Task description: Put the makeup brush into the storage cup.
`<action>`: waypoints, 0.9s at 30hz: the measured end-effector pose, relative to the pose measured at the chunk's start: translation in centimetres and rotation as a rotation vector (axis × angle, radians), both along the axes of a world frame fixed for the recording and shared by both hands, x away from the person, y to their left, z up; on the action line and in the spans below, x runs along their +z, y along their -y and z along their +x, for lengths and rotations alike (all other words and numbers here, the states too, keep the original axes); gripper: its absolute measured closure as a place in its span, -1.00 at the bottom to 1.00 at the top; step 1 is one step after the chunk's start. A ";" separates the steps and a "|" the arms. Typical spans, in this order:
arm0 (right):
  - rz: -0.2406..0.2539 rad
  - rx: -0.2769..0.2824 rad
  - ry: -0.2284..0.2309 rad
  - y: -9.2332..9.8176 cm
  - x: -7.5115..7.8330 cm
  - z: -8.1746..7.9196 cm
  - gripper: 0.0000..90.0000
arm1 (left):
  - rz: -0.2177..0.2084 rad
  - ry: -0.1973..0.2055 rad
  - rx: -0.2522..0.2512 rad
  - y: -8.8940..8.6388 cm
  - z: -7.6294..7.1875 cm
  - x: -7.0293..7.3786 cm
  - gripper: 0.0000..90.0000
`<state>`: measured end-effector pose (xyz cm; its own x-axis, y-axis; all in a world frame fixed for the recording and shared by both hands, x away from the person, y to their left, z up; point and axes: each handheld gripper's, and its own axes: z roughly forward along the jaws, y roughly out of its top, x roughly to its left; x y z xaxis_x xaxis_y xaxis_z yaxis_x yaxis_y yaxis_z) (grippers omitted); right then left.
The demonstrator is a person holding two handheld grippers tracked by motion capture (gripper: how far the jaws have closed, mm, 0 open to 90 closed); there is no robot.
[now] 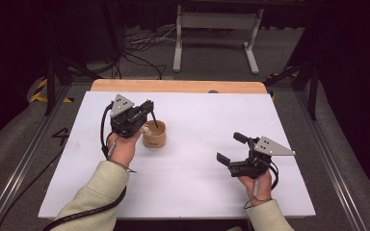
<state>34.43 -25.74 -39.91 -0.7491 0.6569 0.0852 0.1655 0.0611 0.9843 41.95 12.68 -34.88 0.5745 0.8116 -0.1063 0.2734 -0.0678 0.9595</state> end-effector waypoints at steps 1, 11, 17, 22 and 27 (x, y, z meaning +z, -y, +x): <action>0.000 0.000 -0.002 0.0 0.0 0.0 -1.00 | 0.001 0.002 0.003 0.0 0.1 -0.1 0.85; 0.001 0.007 -0.007 0.0 -0.1 0.1 -1.00 | -0.004 -0.023 -0.005 0.0 0.4 -1.0 0.85; -0.001 0.010 -0.003 -0.1 0.0 0.0 -1.00 | -0.004 -0.035 -0.013 0.1 0.4 -1.5 0.85; 0.005 0.008 -0.007 0.0 0.0 0.1 -1.00 | -0.010 -0.043 -0.014 0.0 0.5 -1.8 0.85; 0.004 0.013 -0.012 -0.1 0.0 0.1 -1.00 | -0.009 -0.048 -0.020 0.1 0.4 -2.0 0.85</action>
